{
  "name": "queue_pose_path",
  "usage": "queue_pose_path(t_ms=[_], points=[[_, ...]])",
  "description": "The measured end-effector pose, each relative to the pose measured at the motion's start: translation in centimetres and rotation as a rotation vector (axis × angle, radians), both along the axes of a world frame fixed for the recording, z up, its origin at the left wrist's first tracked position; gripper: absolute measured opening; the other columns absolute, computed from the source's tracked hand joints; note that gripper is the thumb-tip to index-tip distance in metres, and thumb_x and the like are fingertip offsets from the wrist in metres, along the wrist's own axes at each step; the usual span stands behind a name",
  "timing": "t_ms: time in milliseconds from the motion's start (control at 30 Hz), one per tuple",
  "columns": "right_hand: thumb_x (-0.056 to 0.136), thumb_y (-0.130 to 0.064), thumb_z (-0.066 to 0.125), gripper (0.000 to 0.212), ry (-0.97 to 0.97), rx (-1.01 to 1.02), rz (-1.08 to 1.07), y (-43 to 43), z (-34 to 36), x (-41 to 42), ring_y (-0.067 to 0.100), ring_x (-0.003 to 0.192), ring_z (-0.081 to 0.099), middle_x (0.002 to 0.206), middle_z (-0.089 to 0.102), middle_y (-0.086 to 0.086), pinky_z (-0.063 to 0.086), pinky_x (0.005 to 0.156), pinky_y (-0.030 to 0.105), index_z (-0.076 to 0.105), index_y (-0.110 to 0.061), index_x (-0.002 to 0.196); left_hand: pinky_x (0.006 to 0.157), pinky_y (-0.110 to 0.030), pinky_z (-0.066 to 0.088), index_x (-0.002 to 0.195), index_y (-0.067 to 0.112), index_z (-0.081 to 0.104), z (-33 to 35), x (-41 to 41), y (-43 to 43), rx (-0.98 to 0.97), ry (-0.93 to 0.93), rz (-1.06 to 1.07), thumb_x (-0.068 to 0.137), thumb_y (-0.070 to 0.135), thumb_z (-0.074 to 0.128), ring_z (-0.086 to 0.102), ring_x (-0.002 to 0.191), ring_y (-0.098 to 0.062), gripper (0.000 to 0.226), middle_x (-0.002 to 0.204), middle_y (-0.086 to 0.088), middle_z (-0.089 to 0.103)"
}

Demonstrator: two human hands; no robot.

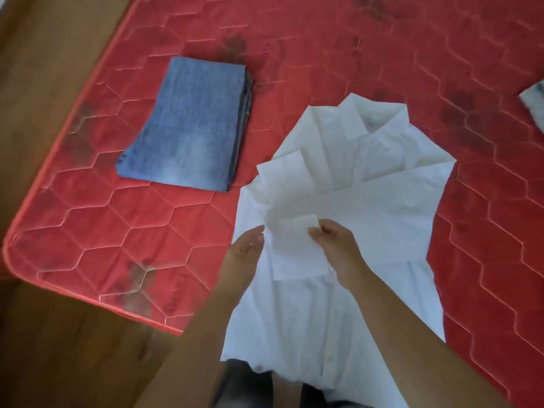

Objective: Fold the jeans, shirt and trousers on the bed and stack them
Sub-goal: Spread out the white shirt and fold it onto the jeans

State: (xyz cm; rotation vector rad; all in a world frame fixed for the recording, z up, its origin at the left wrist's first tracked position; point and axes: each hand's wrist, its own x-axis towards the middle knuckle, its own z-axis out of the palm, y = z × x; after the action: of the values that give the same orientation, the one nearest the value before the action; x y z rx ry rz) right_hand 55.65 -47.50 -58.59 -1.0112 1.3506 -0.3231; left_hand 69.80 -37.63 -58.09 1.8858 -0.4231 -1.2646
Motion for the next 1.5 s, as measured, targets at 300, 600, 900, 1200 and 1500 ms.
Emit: queue_pose_path(t_ms=[300,600,900,1200,1500], points=[[0.088,-0.005,0.051,0.015,0.307,-0.259,-0.016,-9.5,-3.9,-11.1,0.019,0.074,0.046,0.081,0.055,0.016,0.034,0.065,0.027,0.061,0.006,0.090,0.115,-0.034,0.018,0.140,0.021,0.037,-4.8,-7.3,-5.4,0.105,-0.686,-0.557,0.095,0.029,0.046,0.017,0.142,-0.019,0.046,0.152,-0.001,0.025],[0.090,-0.008,0.050,0.021,0.375,-0.389,0.095,-14.3,-7.7,-15.0,0.019,0.063,0.037,0.064,0.040,0.007,0.028,0.062,0.030,0.050,0.005,0.073,0.092,-0.060,0.039,0.123,0.005,0.055,-9.6,-11.5,-8.9,0.125,-1.028,-0.851,0.088,0.029,0.046,0.043,0.127,-0.039,0.044,0.137,-0.019,0.047],[0.083,-0.024,0.057,0.051,0.732,-0.930,0.614,-8.5,-11.0,-13.2,0.036,0.132,0.038,0.144,0.040,0.014,0.034,0.099,0.058,0.046,-0.016,0.132,0.094,-0.060,0.038,0.135,0.006,0.041,-11.9,-13.0,-11.3,0.063,-1.081,-0.967,0.090,0.029,0.031,0.036,0.134,-0.031,0.051,0.145,-0.013,0.039],[0.092,-0.018,0.049,0.034,0.612,-0.646,0.173,-7.8,-10.2,-21.0,0.023,0.117,0.051,0.130,0.051,0.010,0.043,0.100,0.043,0.052,-0.007,0.124,0.091,-0.062,0.039,0.133,0.004,0.038,-12.1,-13.9,-12.1,0.039,-1.115,-1.064,0.089,0.034,0.034,0.034,0.133,-0.036,0.054,0.145,-0.019,0.036],[0.085,-0.024,0.064,0.029,0.140,0.111,-0.262,-4.4,-8.9,-22.8,0.013,0.078,0.062,0.088,0.065,0.006,0.049,0.069,0.019,0.057,-0.008,0.108,0.083,-0.069,0.038,0.138,0.013,0.034,-12.7,-17.4,-14.1,-0.030,-1.097,-1.135,0.091,0.036,0.031,0.034,0.134,-0.037,0.053,0.147,-0.013,0.036]])
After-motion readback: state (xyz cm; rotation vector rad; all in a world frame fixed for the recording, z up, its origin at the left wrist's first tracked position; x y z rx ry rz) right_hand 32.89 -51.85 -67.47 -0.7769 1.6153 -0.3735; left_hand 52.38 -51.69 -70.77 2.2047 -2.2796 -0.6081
